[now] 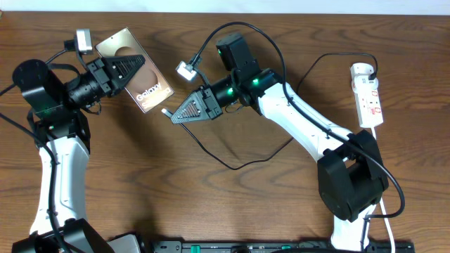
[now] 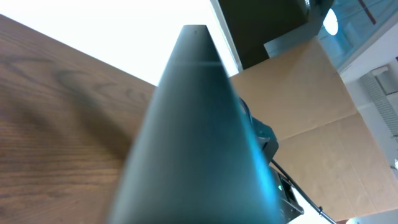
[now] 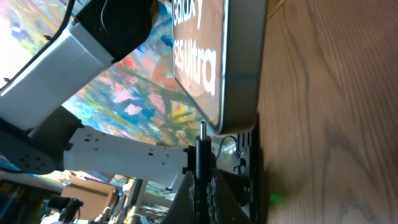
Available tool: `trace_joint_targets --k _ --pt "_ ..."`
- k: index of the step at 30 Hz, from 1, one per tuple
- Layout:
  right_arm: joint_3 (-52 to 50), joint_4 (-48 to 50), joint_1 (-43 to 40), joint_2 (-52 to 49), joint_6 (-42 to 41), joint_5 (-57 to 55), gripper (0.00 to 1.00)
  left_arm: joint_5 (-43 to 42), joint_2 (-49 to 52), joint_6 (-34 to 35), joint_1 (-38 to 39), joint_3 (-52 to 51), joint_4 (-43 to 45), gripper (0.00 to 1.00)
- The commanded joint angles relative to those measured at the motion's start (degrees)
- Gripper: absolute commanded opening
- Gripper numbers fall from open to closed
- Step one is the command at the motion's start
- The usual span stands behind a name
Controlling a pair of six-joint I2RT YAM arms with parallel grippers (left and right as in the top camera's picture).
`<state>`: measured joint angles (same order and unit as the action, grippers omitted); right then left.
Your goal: Plug charger to phone and switch on socket
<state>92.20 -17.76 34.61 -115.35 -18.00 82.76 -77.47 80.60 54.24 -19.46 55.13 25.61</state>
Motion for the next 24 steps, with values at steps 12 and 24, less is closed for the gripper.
trace_joint_targets --k 12,24 --pt "1.22 8.92 -1.64 0.48 -14.75 -3.5 0.01 6.64 -0.33 6.34 -0.24 0.37 1.42 0.08" --pt "1.22 15.91 -2.1 0.48 -22.27 -4.85 0.01 8.66 -0.33 8.0 -0.24 0.37 2.6 0.07"
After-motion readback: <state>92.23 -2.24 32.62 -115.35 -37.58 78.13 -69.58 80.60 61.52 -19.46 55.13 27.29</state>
